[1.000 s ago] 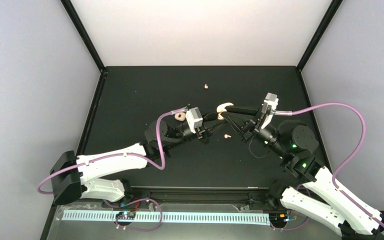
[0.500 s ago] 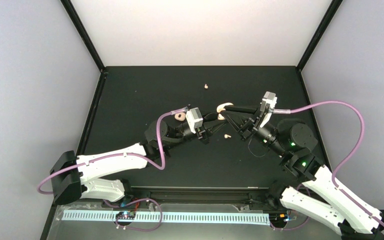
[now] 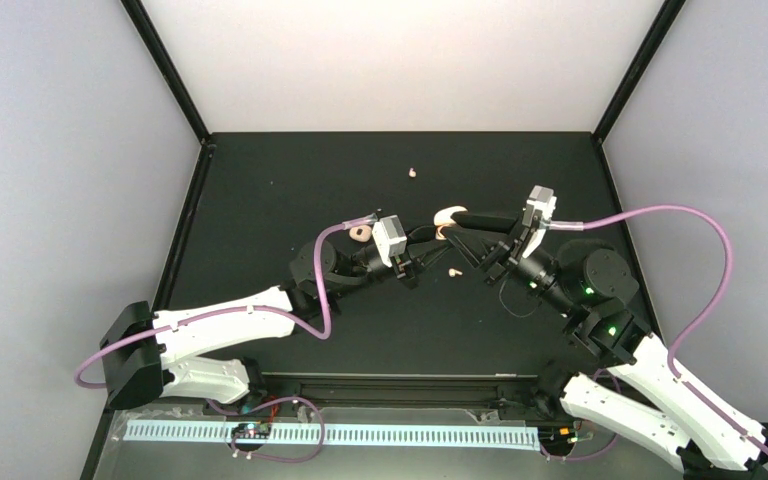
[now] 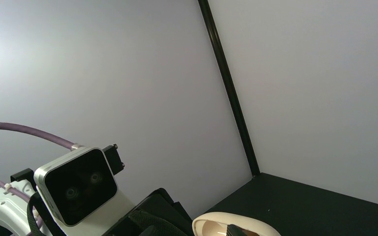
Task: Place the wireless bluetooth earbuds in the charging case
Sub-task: Place the earbud in the charging case.
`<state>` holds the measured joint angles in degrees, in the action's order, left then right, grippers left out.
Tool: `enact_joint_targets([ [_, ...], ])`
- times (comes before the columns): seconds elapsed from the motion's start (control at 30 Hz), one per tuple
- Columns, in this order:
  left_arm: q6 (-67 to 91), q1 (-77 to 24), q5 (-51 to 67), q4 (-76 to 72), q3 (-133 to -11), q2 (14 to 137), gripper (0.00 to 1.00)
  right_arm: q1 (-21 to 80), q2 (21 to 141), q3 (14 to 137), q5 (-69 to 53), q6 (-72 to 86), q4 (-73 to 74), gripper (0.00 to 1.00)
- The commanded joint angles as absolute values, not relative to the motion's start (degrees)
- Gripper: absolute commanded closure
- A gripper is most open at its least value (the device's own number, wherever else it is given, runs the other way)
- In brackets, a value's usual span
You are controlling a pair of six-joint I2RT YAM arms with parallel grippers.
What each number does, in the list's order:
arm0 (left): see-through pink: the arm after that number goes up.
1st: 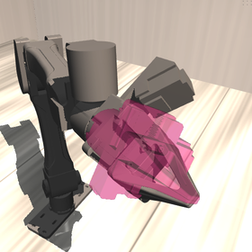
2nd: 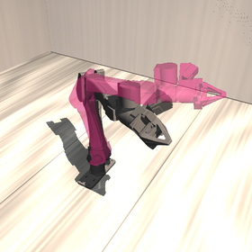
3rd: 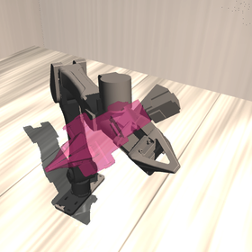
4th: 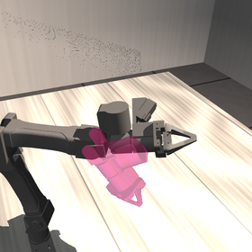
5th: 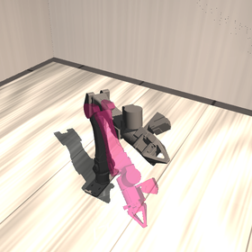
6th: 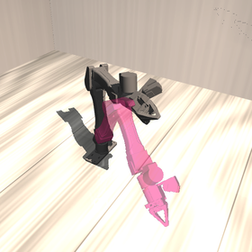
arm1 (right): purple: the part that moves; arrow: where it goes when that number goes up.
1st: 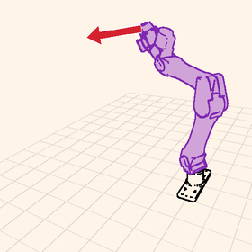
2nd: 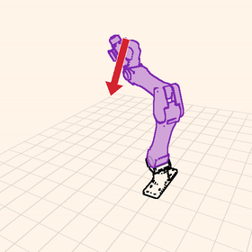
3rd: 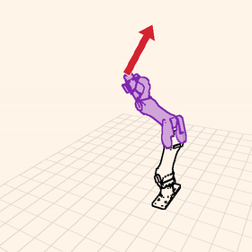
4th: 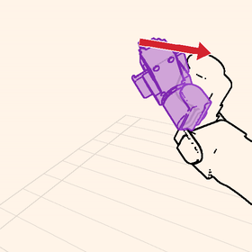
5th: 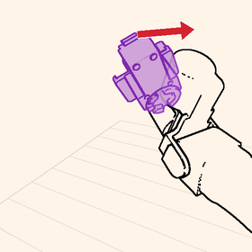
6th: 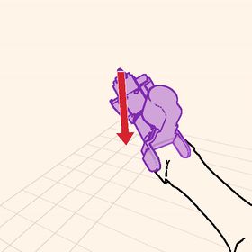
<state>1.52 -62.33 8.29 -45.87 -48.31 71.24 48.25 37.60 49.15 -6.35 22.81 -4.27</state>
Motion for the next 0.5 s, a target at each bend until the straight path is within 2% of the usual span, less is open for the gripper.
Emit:
enact_joint_targets([
  [0.0,2.54,-62.49,9.25,-48.46,-49.81,70.44,0.98,48.34,37.5,50.47,-5.09,22.41,-3.06,0.63],
  [0.23,2.86,-62.49,8.92,-49.15,-48.56,69.68,0.99,48.33,36.25,52.95,-3.04,21.21,-1.16,0.58],
  [0.37,2.08,-62.4,6.95,-49.14,-46.05,67.62,0.98,48.28,32.95,56.71,-0.17,18.08,4.16,0.47],
  [0.47,-0.29,-62.27,6.12,-48.89,-42.78,64.68,0.98,48.34,29.91,57.54,2.87,15.92,9.7,0.43],
])
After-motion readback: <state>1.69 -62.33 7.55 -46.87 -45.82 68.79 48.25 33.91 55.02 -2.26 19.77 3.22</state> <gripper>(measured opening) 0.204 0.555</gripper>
